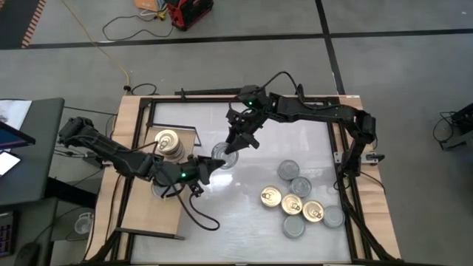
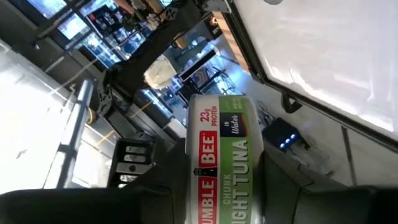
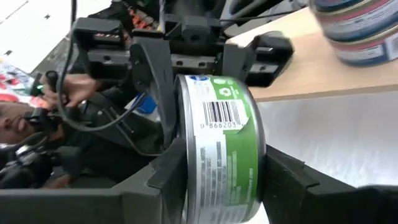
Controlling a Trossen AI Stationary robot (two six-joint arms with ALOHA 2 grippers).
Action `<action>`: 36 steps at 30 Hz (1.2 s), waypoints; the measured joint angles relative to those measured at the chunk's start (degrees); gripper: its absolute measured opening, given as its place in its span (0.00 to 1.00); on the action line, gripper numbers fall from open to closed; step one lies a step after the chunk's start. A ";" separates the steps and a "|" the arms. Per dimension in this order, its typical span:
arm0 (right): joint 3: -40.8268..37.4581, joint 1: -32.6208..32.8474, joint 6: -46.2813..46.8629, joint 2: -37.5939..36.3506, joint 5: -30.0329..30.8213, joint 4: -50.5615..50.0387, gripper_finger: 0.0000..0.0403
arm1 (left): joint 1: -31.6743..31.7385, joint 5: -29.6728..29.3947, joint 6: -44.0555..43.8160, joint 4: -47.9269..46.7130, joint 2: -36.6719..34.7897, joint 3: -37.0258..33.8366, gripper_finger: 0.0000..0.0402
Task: Stack canned seafood by type on shelf
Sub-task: Stack the green tuna can on top of the green tuna can on the shelf
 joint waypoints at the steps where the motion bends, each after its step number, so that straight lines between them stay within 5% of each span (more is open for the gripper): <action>1: 0.00 -0.02 0.02 0.00 0.42 0.67 0.51 | 0.00 0.09 -0.63 0.00 0.00 0.00 0.33; 11: 0.02 -1.15 1.61 -0.07 -0.91 1.25 0.70 | -1.56 0.38 -5.29 -0.02 -0.15 -0.02 0.33; 18: 0.02 -5.96 -0.01 -3.11 -2.40 -3.95 0.73 | -9.67 2.70 -22.20 -9.52 -5.59 -0.02 0.33; 29: 0.02 -4.55 -1.18 -6.54 13.12 -4.82 0.74 | -27.46 10.67 -62.23 -24.32 -19.83 -0.02 0.36; 36: 0.02 1.84 -2.03 -6.36 21.96 -4.64 0.74 | -35.30 1.55 -78.58 -38.88 -20.89 -0.02 0.34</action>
